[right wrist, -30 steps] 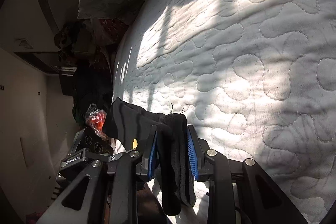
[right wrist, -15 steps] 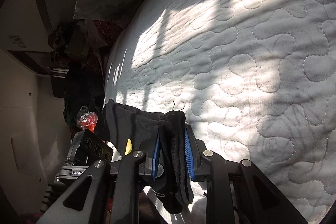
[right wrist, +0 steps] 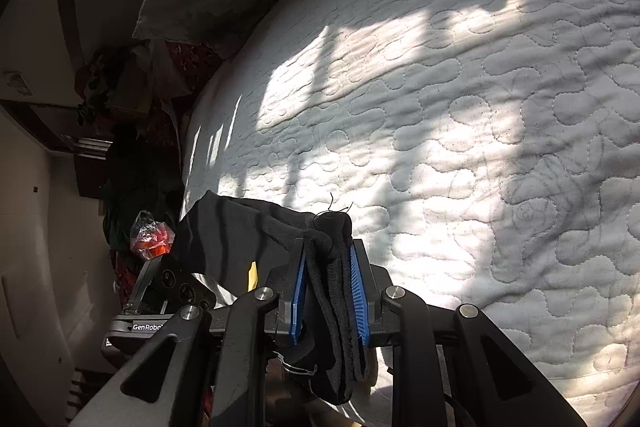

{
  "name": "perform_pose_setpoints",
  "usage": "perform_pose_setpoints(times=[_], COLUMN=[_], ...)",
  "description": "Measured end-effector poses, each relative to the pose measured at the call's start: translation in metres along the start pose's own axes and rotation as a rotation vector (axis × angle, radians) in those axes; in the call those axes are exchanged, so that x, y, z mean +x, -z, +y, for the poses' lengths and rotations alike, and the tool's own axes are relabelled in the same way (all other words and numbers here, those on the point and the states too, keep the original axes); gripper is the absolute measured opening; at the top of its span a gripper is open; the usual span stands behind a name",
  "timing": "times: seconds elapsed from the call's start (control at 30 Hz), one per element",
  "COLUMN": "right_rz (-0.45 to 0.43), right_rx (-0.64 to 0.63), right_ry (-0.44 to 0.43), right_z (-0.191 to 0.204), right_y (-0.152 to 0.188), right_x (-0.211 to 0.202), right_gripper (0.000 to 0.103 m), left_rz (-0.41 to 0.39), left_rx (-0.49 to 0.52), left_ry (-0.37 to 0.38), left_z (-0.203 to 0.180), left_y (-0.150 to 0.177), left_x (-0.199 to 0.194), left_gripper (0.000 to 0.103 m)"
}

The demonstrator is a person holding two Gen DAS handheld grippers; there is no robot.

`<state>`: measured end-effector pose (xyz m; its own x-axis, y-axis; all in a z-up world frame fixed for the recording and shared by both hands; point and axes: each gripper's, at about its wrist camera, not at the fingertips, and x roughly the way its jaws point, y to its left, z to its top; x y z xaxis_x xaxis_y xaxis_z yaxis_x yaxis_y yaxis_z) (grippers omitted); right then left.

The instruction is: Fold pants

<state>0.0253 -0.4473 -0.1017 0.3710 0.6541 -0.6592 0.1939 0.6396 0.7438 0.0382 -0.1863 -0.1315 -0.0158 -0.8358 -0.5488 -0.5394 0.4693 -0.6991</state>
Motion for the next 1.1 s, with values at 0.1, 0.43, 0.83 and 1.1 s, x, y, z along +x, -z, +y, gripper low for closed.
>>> perform_pose_setpoints(times=[0.1, 0.43, 0.83, 1.1], right_rz=[-0.013, -0.026, 0.049, 0.099], right_rx=[0.009, -0.036, 0.008, -0.22], right_ry=[0.004, 0.084, 0.07, 0.178], right_z=[0.008, 0.04, -0.024, -0.002], right_y=[-0.001, -0.003, -0.003, 0.0], right_x=[-0.004, -0.005, 0.012, 0.019], right_gripper=[0.02, 0.02, 0.024, 0.017], left_rz=[0.0, -0.013, -0.069, -0.07], left_rx=[-0.007, -0.011, -0.018, 0.009], left_ry=[0.027, 0.017, -0.113, -0.133], left_z=[-0.001, 0.003, 0.016, 0.005], left_y=[-0.002, -0.008, 0.012, 0.01], left_x=[-0.007, -0.008, 0.033, 0.039], left_gripper=[0.01, 0.01, 0.01, 0.009])
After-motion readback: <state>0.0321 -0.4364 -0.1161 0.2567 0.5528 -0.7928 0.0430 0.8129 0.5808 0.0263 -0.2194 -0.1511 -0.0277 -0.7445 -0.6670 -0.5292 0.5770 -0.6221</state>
